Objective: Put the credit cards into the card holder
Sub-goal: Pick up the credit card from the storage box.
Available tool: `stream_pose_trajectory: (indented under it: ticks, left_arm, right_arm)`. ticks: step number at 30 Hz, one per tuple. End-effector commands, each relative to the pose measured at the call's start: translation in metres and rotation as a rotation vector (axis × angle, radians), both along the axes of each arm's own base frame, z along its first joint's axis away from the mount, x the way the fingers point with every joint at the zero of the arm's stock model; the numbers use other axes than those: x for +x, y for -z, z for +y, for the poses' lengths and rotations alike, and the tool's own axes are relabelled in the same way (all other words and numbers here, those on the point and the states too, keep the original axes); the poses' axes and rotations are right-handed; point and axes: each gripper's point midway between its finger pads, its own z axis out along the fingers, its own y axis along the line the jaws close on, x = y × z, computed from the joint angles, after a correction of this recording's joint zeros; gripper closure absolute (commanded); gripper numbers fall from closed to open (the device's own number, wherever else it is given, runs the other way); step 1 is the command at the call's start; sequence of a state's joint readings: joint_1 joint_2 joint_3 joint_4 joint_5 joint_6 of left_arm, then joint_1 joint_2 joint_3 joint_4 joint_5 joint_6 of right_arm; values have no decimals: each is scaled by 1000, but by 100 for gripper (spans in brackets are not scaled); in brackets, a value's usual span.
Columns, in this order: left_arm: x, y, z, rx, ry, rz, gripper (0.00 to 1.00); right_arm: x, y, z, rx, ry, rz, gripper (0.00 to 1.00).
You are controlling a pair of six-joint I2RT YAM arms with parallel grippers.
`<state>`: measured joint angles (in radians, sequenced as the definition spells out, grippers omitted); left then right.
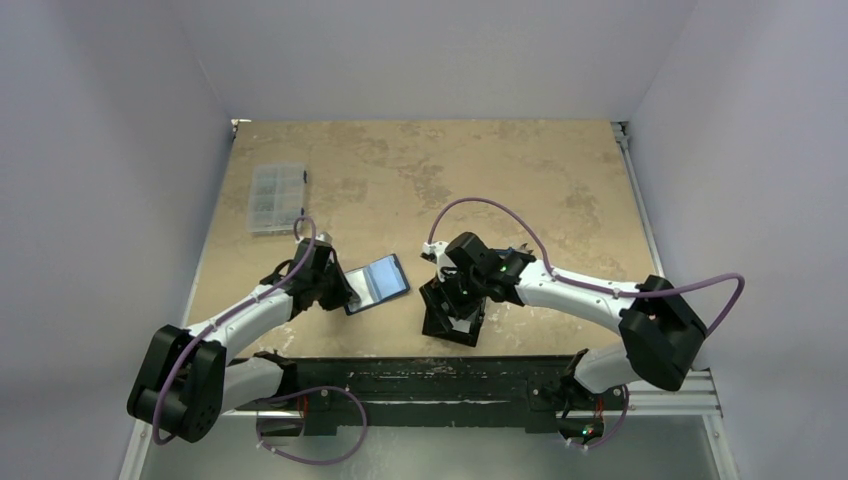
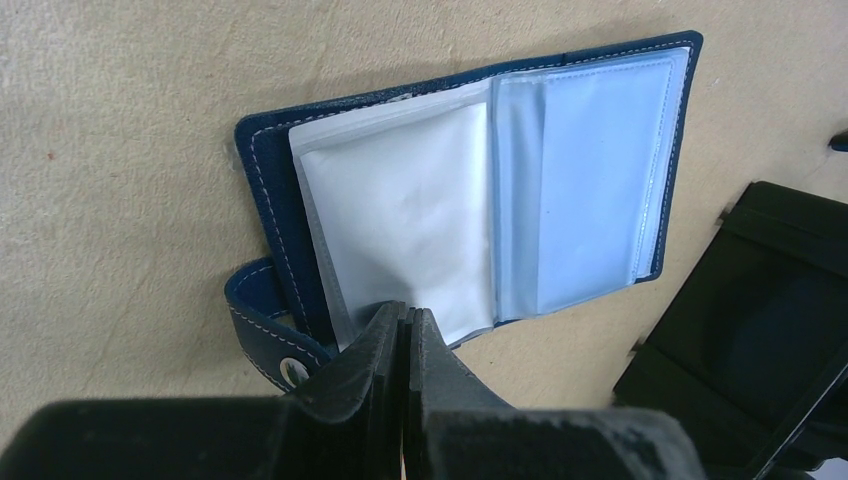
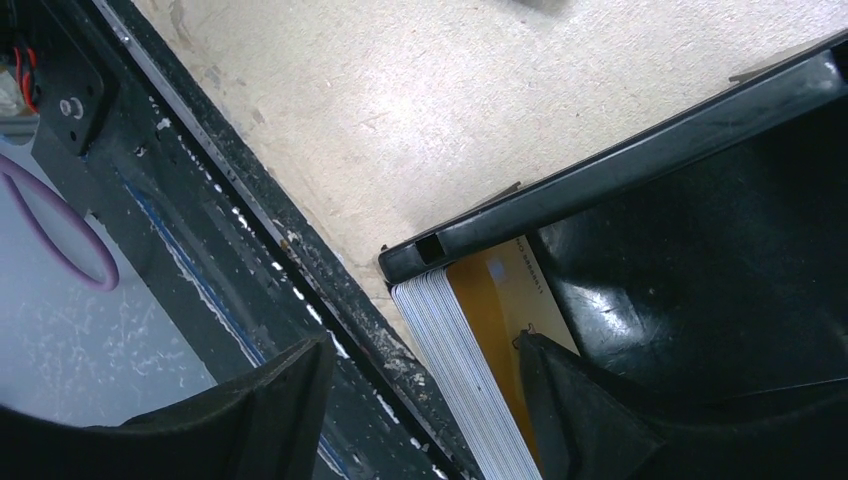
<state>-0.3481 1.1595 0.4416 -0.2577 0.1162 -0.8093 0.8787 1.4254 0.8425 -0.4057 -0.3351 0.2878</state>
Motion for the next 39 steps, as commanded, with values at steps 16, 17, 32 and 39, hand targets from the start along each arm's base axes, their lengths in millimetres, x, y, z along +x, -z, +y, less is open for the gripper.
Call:
stream_pose_trajectory:
  ticks: [16, 17, 32, 39]
  left_arm:
    - [5, -2, 1, 17, 20, -11, 100]
    - [5, -2, 1, 18, 20, -10, 100]
    - [6, -2, 1, 18, 21, -12, 100]
    - [6, -2, 0, 17, 22, -11, 100]
  right_arm:
    - [-10, -17, 0, 43, -3, 16, 48]
    - [-10, -18, 0, 44, -2, 17, 49]
    - [-6, -15, -5, 14, 25, -7, 67]
    - [-2, -19, -7, 14, 39, -28, 77]
